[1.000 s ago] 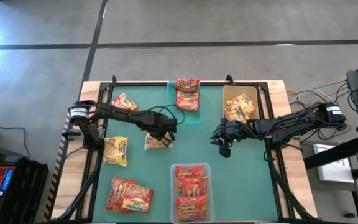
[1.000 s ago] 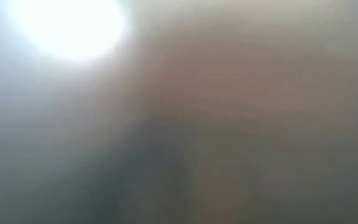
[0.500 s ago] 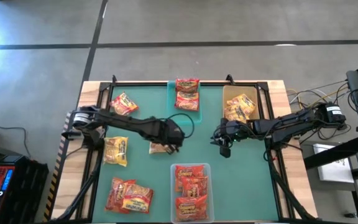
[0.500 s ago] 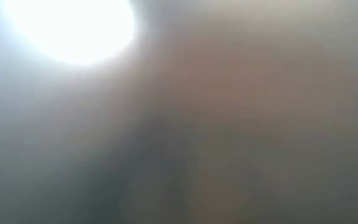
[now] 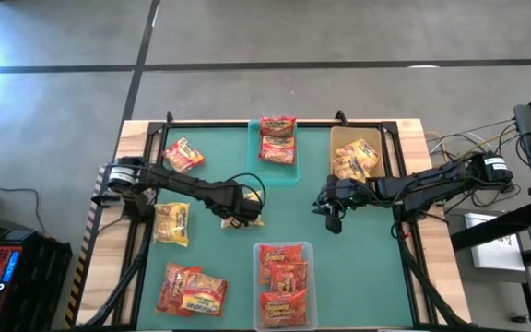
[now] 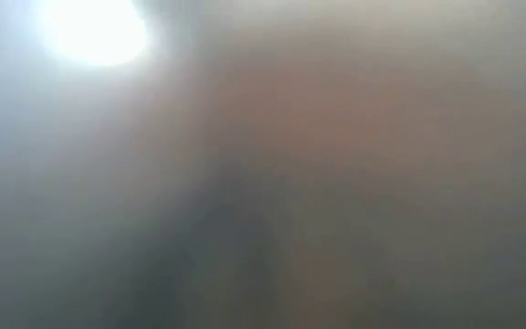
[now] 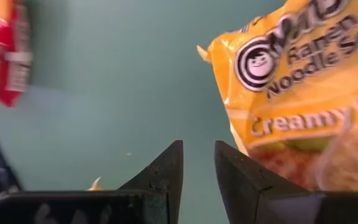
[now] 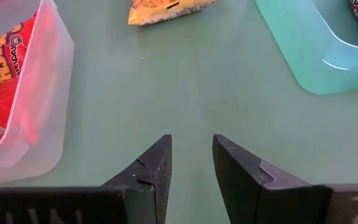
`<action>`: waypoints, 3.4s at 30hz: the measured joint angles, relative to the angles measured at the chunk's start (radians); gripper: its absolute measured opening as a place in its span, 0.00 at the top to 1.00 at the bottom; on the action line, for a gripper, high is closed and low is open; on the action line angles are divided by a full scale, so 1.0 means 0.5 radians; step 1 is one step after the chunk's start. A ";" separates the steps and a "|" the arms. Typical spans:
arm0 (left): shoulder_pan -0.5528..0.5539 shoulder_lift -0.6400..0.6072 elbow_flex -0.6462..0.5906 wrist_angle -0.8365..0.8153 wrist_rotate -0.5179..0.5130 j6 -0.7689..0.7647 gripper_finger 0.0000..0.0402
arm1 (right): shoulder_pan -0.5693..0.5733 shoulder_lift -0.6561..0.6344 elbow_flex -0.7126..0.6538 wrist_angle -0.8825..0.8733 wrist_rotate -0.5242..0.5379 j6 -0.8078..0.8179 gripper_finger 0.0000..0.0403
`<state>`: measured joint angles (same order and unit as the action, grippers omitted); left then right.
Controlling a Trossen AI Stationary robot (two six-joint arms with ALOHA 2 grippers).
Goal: Sort Maruchan noodles
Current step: Put the top yellow noodle pack into the transparent orange bin
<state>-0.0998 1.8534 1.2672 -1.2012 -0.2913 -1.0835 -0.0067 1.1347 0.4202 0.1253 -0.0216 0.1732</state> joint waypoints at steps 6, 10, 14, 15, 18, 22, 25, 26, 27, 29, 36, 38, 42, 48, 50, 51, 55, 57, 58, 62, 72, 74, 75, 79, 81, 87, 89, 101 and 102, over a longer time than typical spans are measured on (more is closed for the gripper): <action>0.040 -0.002 -0.242 0.631 0.092 0.107 0.81 | 0.000 0.000 0.000 0.001 0.000 0.005 0.74; 0.039 -0.002 -0.321 1.237 0.164 0.338 0.81 | 0.000 0.000 0.000 0.012 0.000 0.006 0.74; 0.039 -0.002 -0.354 1.729 0.198 0.544 0.81 | 0.000 0.000 0.000 0.026 0.000 0.006 0.74; 0.039 -0.002 -0.352 1.795 0.195 0.575 0.81 | 0.000 0.000 0.000 0.025 0.000 0.006 0.74; 0.039 -0.002 -0.315 1.807 0.190 0.613 0.81 | 0.000 0.000 0.000 -0.002 -0.004 0.024 0.74; 0.019 -0.002 -0.230 1.823 0.221 0.647 0.81 | 0.000 0.000 0.000 -0.155 -0.007 0.122 0.74; -0.016 0.004 -0.178 1.897 0.306 0.719 0.81 | 0.000 0.001 0.000 -0.287 -0.001 0.129 0.74; -0.029 0.010 -0.160 1.947 0.313 0.748 0.81 | 0.000 0.001 0.000 -0.301 -0.002 0.124 0.74; -0.039 0.012 -0.145 1.979 0.324 0.772 0.81 | 0.000 0.000 0.000 -0.312 -0.002 0.119 0.74; -0.051 0.028 -0.126 2.050 0.326 0.790 0.81 | 0.000 0.000 0.000 -0.304 -0.001 0.125 0.74; -0.084 0.234 0.026 2.079 0.370 0.824 0.81 | -0.005 0.001 0.033 -0.372 -0.023 0.236 0.69; -0.088 0.335 0.114 2.029 0.399 0.829 0.81 | -0.005 0.000 0.036 -0.376 -0.025 0.278 0.65; -0.089 0.485 0.341 1.712 0.383 0.883 0.81 | -0.005 -0.007 0.038 -0.397 -0.102 0.382 0.55; -0.090 0.650 0.611 1.375 0.285 1.048 0.81 | 0.000 -0.022 0.038 -0.520 -0.177 0.731 0.43; -0.088 0.662 0.624 1.372 0.280 1.105 0.81 | 0.024 -0.024 0.028 -0.523 -0.203 0.866 0.41; -0.085 0.670 0.624 1.373 0.281 1.121 0.81 | 0.036 -0.027 0.022 -0.502 -0.209 0.917 0.40; -0.073 0.679 0.623 1.371 0.285 1.178 0.81 | 0.053 -0.034 0.011 -0.380 -0.228 0.984 0.39; -0.072 0.681 0.621 1.376 0.284 1.200 0.81 | 0.051 -0.044 0.022 -0.376 -0.222 0.968 0.39; -0.072 0.677 0.621 1.376 0.284 1.205 0.81 | 0.048 -0.050 0.036 -0.374 -0.220 0.958 0.39; -0.071 0.670 0.619 1.385 0.285 1.208 0.81 | 0.047 -0.069 0.113 -0.466 -0.234 0.892 0.39; -0.070 0.670 0.616 1.379 0.288 1.208 0.81 | 0.162 -0.200 0.226 -0.454 -0.278 0.995 0.39; -0.070 0.670 0.616 1.370 0.289 1.208 0.81 | 0.258 -0.201 0.148 -0.382 -0.189 1.204 0.39; -0.070 0.670 0.616 1.367 0.289 1.211 0.81 | 0.314 -0.193 0.097 -0.314 -0.128 1.328 0.39; -0.070 0.670 0.615 1.357 0.289 1.275 0.81 | 0.544 -0.180 -0.102 0.162 0.096 1.804 0.39; -0.070 0.670 0.615 1.355 0.289 1.304 0.81 | 0.634 -0.182 -0.194 0.405 0.240 1.979 0.39; -0.069 0.670 0.615 1.358 0.288 1.397 0.81 | 0.810 -0.155 -0.342 0.484 0.636 2.379 0.39; -0.069 0.670 0.615 1.360 0.288 1.418 0.81 | 0.833 -0.114 -0.364 0.485 0.705 2.471 0.39; -0.069 0.670 0.614 1.369 0.285 1.426 0.81 | 0.833 0.285 -0.250 0.510 0.923 2.348 0.39; -0.069 0.670 0.614 1.368 0.285 1.426 0.81 | 0.827 0.313 -0.239 0.512 0.935 2.336 0.39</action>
<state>-0.1341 2.1883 1.5742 -0.5171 -0.1490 -0.3706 0.4068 1.2911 0.3007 0.3812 0.4461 1.3413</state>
